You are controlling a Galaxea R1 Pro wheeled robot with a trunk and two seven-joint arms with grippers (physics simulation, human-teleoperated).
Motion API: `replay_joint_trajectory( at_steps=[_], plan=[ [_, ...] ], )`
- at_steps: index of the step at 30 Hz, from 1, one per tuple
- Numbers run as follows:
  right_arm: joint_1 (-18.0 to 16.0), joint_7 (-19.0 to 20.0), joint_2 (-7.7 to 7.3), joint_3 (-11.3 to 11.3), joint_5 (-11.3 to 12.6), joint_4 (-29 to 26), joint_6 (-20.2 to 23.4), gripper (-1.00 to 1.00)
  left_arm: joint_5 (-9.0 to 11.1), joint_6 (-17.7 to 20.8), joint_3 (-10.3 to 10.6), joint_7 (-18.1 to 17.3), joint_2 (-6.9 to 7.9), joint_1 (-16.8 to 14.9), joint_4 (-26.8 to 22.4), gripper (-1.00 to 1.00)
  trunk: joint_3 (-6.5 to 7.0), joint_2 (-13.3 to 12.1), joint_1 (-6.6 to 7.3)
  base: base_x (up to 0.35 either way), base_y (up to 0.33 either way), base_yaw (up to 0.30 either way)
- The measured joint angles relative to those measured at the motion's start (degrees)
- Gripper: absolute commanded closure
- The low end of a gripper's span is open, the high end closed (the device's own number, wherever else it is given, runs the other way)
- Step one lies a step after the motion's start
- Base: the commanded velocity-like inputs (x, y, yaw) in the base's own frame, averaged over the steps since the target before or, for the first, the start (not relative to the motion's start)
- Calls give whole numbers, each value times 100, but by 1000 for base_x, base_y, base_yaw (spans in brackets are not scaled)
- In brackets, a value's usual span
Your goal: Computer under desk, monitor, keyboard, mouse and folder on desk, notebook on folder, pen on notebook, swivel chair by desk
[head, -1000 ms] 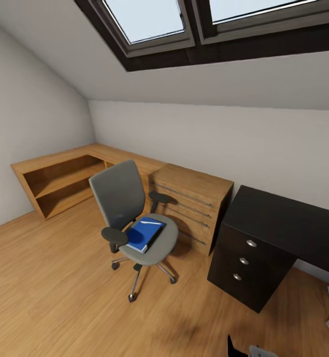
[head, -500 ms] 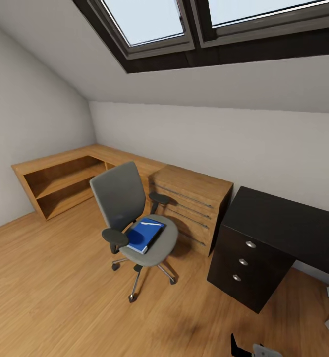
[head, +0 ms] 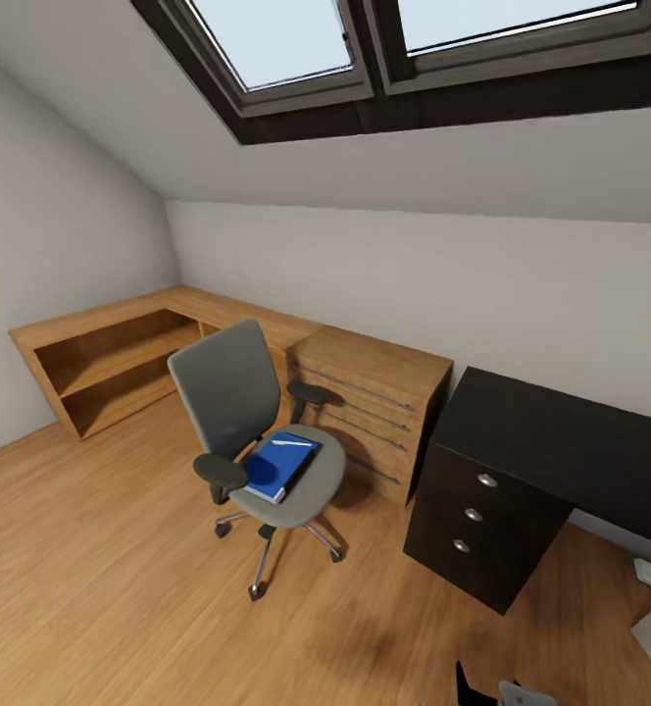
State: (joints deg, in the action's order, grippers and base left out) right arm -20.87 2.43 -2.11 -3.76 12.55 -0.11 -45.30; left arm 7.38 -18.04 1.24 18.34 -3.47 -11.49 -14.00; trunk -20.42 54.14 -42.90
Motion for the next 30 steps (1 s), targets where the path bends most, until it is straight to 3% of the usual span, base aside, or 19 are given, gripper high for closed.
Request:
replay_joint_trajectory(
  at_steps=[10,12,14,16,30],
  plan=[
    [1,5,0,5,-404,5,11,-100,-1,-45,56,-11,-10,0,172,-100,0,0,2,63,43,-257],
    [1,6,0,5,-421,5,11,-100,-3,-45,136,-16,-12,0,239,-100,0,0,2,223,159,-267],
    [1,10,0,4,-448,5,12,-100,0,-50,458,-29,-15,1,340,-100,0,1,3,260,184,-267],
    [1,15,0,4,-452,7,10,-100,5,-64,517,-27,-14,0,353,-100,0,1,3,264,192,-267],
    [1,19,-3,6,-463,74,4,-100,19,-93,550,-21,-11,0,361,-100,35,0,0,89,204,-272]
  ],
)
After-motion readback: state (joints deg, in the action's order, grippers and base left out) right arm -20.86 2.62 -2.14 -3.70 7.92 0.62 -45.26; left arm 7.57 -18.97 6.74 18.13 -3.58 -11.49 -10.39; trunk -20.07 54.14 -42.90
